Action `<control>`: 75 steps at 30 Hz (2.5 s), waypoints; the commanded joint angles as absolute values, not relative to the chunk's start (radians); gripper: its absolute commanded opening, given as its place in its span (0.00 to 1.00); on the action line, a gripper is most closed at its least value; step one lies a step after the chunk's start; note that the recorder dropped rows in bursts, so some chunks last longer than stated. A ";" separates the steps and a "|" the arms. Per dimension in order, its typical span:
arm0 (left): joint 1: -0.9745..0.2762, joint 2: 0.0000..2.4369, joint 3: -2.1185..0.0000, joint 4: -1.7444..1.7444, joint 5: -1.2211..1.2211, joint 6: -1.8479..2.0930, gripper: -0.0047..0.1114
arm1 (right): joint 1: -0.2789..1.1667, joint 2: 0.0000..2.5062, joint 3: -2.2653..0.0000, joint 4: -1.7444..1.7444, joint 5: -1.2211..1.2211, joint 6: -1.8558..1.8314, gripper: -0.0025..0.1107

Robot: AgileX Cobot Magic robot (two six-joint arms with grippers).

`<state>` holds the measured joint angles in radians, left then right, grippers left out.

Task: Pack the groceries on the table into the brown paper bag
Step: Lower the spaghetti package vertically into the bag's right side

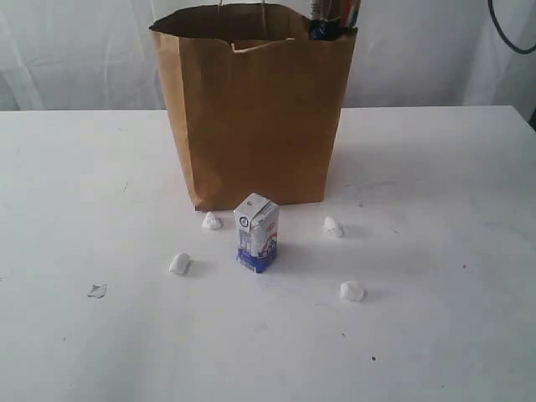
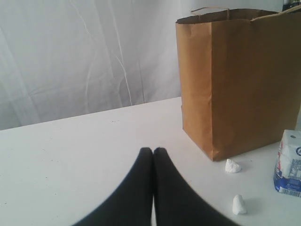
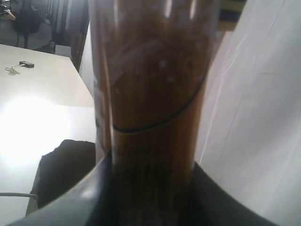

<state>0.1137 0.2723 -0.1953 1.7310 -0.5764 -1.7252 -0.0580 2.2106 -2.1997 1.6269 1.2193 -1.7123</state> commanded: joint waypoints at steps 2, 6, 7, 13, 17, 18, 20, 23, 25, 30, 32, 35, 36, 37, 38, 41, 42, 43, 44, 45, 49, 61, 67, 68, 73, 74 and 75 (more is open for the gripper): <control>0.117 0.267 -0.189 1.744 -0.582 -1.728 0.04 | -0.059 2.183 -2.212 1.563 1.221 -1.587 0.02; 0.117 0.267 -0.189 1.744 -0.582 -1.728 0.04 | -0.059 2.144 -2.212 1.513 1.221 -1.570 0.02; 0.117 0.267 -0.189 1.744 -0.582 -1.728 0.04 | -0.061 2.124 -2.212 1.513 1.221 -1.557 0.02; 0.117 0.267 -0.189 1.744 -0.582 -1.728 0.04 | -0.061 2.102 -2.212 1.564 1.221 -1.541 0.02; 0.117 0.267 -0.189 1.744 -0.582 -1.728 0.04 | -0.061 2.091 -2.212 1.595 1.221 -1.485 0.02; 0.117 0.267 -0.189 1.744 -0.582 -1.728 0.04 | -0.061 2.089 -2.212 1.599 1.221 -1.473 0.02; 0.117 0.267 -0.189 1.744 -0.582 -1.728 0.04 | -0.061 2.085 -2.212 1.599 1.221 -1.467 0.02; 0.117 0.267 -0.189 1.744 -0.582 -1.728 0.04 | -0.061 2.083 -2.212 1.596 1.221 -1.428 0.02; 0.117 0.267 -0.189 1.744 -0.582 -1.728 0.04 | -0.061 2.081 -2.212 1.596 1.221 -1.388 0.02; 0.117 0.267 -0.189 1.744 -0.582 -1.728 0.04 | -0.073 2.067 -2.212 1.594 1.221 -1.374 0.02; 0.117 0.267 -0.189 1.744 -0.582 -1.728 0.04 | -0.085 2.057 -2.212 1.596 1.221 -1.374 0.02; 0.117 0.267 -0.189 1.744 -0.582 -1.728 0.04 | -0.092 2.044 -2.212 1.626 1.221 -1.347 0.02; 0.117 0.267 -0.189 1.744 -0.582 -1.728 0.04 | -0.092 2.040 -2.212 1.646 1.221 -1.344 0.02; 0.117 0.267 -0.189 1.744 -0.582 -1.728 0.04 | -0.092 2.040 -2.212 1.664 1.221 -1.344 0.02; 0.117 0.267 -0.189 1.744 -0.582 -1.728 0.04 | -0.092 2.040 -2.212 1.671 1.221 -1.344 0.02; 0.117 0.267 -0.189 1.744 -0.582 -1.728 0.04 | -0.078 2.040 -2.212 1.655 1.221 -1.348 0.02; 0.117 0.267 -0.189 1.744 -0.582 -1.728 0.04 | -0.078 2.042 -2.212 1.644 1.221 -1.348 0.02; 0.117 0.267 -0.189 1.744 -0.582 -1.728 0.04 | -0.078 2.047 -2.212 1.642 1.221 -1.348 0.02; 0.117 0.267 -0.189 1.744 -0.582 -1.728 0.04 | -0.078 2.051 -2.212 1.642 1.221 -1.358 0.02; 0.117 0.267 -0.189 1.744 -0.582 -1.728 0.04 | -0.078 2.055 -2.212 1.642 1.221 -1.377 0.02; 0.117 0.267 -0.189 1.744 -0.582 -1.728 0.04 | -0.080 2.075 -2.212 1.653 1.221 -1.440 0.02; 0.117 0.267 -0.189 1.744 -0.582 -1.728 0.04 | -0.080 2.171 -2.211 1.744 1.221 -1.657 0.02; 0.117 0.267 -0.189 1.744 -0.582 -1.728 0.04 | -0.078 2.199 -2.211 1.744 1.221 -1.653 0.02; 0.117 0.267 -0.189 1.744 -0.582 -1.728 0.04 | -0.078 2.198 -2.211 1.744 1.221 -1.626 0.02; 0.117 0.267 -0.189 1.744 -0.582 -1.728 0.04 | -0.078 2.189 -2.213 1.744 1.221 -1.562 0.02; 0.117 0.267 -0.189 1.744 -0.582 -1.728 0.04 | -0.078 2.186 -2.213 1.744 1.221 -1.560 0.02; 0.117 0.267 -0.189 1.744 -0.582 -1.728 0.04 | -0.078 2.181 -2.213 1.744 1.221 -1.558 0.02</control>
<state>0.1137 0.2723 -0.1953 1.7327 -0.5764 -1.7252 -0.0770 2.2179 -2.1997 1.6548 1.2199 -1.5785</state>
